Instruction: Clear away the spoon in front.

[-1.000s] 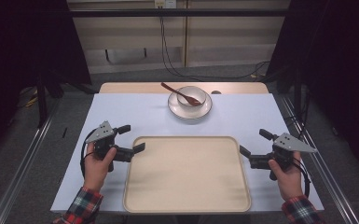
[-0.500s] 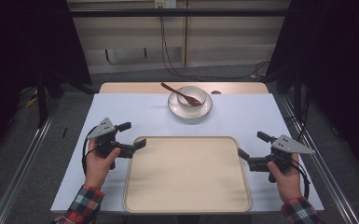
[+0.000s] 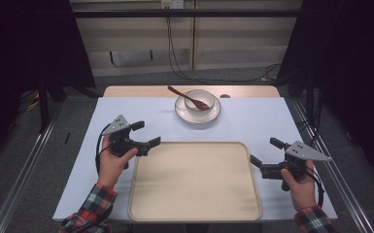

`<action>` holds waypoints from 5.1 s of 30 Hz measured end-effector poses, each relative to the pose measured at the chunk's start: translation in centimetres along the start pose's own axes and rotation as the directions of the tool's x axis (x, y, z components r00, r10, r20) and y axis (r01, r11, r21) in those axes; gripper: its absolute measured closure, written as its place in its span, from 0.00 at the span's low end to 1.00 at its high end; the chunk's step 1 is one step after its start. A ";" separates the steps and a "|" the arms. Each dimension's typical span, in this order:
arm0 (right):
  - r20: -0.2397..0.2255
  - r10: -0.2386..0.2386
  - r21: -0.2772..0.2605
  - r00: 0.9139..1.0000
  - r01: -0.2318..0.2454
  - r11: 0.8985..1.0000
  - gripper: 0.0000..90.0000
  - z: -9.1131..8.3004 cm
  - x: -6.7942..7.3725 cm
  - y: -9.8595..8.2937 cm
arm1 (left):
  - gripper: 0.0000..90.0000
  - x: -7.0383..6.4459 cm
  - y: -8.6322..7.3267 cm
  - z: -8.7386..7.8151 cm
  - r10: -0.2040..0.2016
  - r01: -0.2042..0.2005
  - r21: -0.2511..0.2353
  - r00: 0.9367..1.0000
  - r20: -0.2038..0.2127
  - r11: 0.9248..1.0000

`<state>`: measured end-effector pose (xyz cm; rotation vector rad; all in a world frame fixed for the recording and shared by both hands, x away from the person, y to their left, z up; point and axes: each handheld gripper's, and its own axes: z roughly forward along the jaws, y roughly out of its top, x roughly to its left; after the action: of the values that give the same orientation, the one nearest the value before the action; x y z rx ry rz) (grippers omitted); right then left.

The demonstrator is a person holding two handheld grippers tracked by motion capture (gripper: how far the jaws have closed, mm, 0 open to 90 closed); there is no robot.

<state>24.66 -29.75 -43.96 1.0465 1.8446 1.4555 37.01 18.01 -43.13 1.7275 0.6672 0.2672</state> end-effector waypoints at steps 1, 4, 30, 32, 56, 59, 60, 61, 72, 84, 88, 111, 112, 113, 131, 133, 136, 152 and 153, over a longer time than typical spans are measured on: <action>0.000 0.000 0.000 1.000 0.000 1.000 0.00 0.0 0.0 0.0 | 0.01 0.0 0.0 0.0 0.000 0.000 0.000 1.000 0.000 1.000; -0.010 -0.003 0.008 1.000 0.003 1.000 0.00 0.0 0.1 0.0 | 0.01 0.2 0.5 1.0 -0.011 0.010 -0.019 1.000 -0.007 1.000; -0.045 -0.018 0.013 0.999 0.018 1.000 0.00 0.1 0.5 -0.1 | 0.01 2.8 3.0 8.0 -0.090 0.088 -0.021 0.990 -0.106 0.996; -0.047 -0.019 0.013 0.999 0.019 1.000 0.00 0.1 0.5 -0.1 | 0.01 3.0 3.1 8.3 -0.094 0.092 -0.023 0.990 -0.102 0.996; -0.059 -0.014 0.008 0.998 0.014 1.000 0.00 0.1 0.7 -0.1 | 0.07 4.2 3.8 13.2 -0.136 0.132 -0.032 0.964 -0.228 0.991; -0.063 -0.015 0.011 0.998 0.016 1.000 0.00 0.0 0.7 -0.1 | 0.09 4.4 3.7 13.6 -0.138 0.133 -0.038 0.961 -0.240 0.990; -0.064 -0.014 0.011 0.998 0.014 1.000 0.00 0.0 0.7 -0.1 | 0.09 4.5 3.7 13.9 -0.142 0.135 -0.042 0.958 -0.248 0.990; -0.065 -0.013 0.011 0.998 0.014 1.000 0.00 0.0 0.7 -0.1 | 0.09 4.5 3.7 13.9 -0.142 0.135 -0.042 0.958 -0.248 0.990; -0.070 -0.041 0.016 0.997 0.042 0.999 0.00 0.0 0.7 -0.1 | 0.16 5.4 3.4 15.3 -0.157 0.147 -0.057 0.950 -0.270 0.987; -0.073 -0.044 0.015 0.996 0.045 0.999 0.01 0.1 0.6 -0.1 | 0.24 5.8 3.4 16.6 -0.181 0.172 -0.057 0.939 -0.291 0.983; -0.068 -0.042 0.010 0.997 0.043 0.999 0.01 0.1 0.6 -0.1 | 0.29 5.9 3.2 17.1 -0.195 0.187 -0.055 0.931 -0.307 0.981; -0.074 -0.039 0.015 0.997 0.041 0.999 0.01 0.0 0.4 -0.2 | 0.63 6.6 2.4 18.6 -0.262 0.242 -0.102 0.919 -0.296 0.965; -0.070 -0.041 0.013 0.997 0.042 0.999 0.01 0.0 0.4 -0.2 | 0.66 6.5 2.5 18.4 -0.270 0.247 -0.115 0.916 -0.296 0.962; -0.070 -0.041 0.013 0.997 0.042 0.999 0.01 0.0 0.4 -0.2 | 0.68 6.5 2.5 18.4 -0.270 0.247 -0.115 0.916 -0.296 0.962; -0.061 -0.034 0.009 0.998 0.034 0.999 0.01 0.1 0.4 -0.2 | 0.93 4.9 6.3 17.1 -0.255 0.216 -0.214 0.952 -0.172 0.953; -0.065 -0.031 0.015 0.997 0.032 0.999 0.01 0.1 0.5 -0.2 | 0.93 4.5 7.0 16.9 -0.248 0.210 -0.213 0.954 -0.167 0.954; -0.064 -0.026 0.013 0.998 0.027 1.000 0.01 0.1 0.5 -0.2 | 0.93 4.4 7.7 16.3 -0.250 0.214 -0.221 0.956 -0.152 0.952; -0.075 -0.034 0.012 0.997 0.035 0.999 0.01 0.2 0.5 -0.2 | 0.93 4.0 10.2 12.4 -0.234 0.208 -0.221 0.967 -0.098 0.953; -0.072 -0.031 0.015 0.997 0.032 0.999 0.01 0.2 0.5 -0.2 | 0.93 4.0 10.3 12.1 -0.227 0.204 -0.209 0.969 -0.094 0.957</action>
<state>24.47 -29.24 -44.17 0.9807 1.9173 1.4795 49.43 9.06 -37.32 1.4437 0.8789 0.2738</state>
